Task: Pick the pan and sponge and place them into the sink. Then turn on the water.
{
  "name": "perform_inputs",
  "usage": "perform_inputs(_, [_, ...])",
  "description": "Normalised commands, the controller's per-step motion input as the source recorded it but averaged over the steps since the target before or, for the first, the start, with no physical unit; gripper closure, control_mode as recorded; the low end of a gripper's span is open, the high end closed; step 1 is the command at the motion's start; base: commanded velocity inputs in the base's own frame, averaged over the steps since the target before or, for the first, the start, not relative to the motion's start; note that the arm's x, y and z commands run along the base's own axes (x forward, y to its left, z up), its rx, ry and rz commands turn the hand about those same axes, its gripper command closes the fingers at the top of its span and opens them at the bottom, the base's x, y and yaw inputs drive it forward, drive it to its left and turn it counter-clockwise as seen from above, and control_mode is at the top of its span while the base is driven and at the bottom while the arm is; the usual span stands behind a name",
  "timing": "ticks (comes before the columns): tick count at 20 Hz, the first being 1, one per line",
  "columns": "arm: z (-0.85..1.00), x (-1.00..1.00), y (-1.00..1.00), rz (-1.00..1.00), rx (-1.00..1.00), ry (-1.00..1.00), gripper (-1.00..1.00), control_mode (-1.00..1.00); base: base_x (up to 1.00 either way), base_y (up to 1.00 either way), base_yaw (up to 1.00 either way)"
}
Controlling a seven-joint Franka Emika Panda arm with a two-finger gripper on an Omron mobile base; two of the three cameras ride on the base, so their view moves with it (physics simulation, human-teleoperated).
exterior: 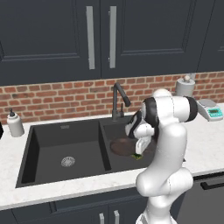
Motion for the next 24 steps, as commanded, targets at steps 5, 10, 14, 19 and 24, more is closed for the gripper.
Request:
perform_inputs(5, [-0.46,0.25,0.00,-0.04,0.00,0.00,1.00,-1.00,0.00,0.00,0.00])
perform_inputs(10, [-0.43,0.28,0.00,-0.03,0.00,0.00,1.00,-1.00,0.00,0.00,0.00])
perform_inputs(14, [-0.39,0.25,-0.03,-0.01,0.00,0.00,1.00,-1.00,0.00,0.00,0.00])
perform_inputs(19, [-0.14,0.05,0.00,0.00,0.00,0.00,1.00,-1.00,0.00,0.00,0.00])
perform_inputs(24, [0.00,0.00,0.00,0.00,0.00,0.00,-1.00,-1.00,0.00,0.00,0.00])
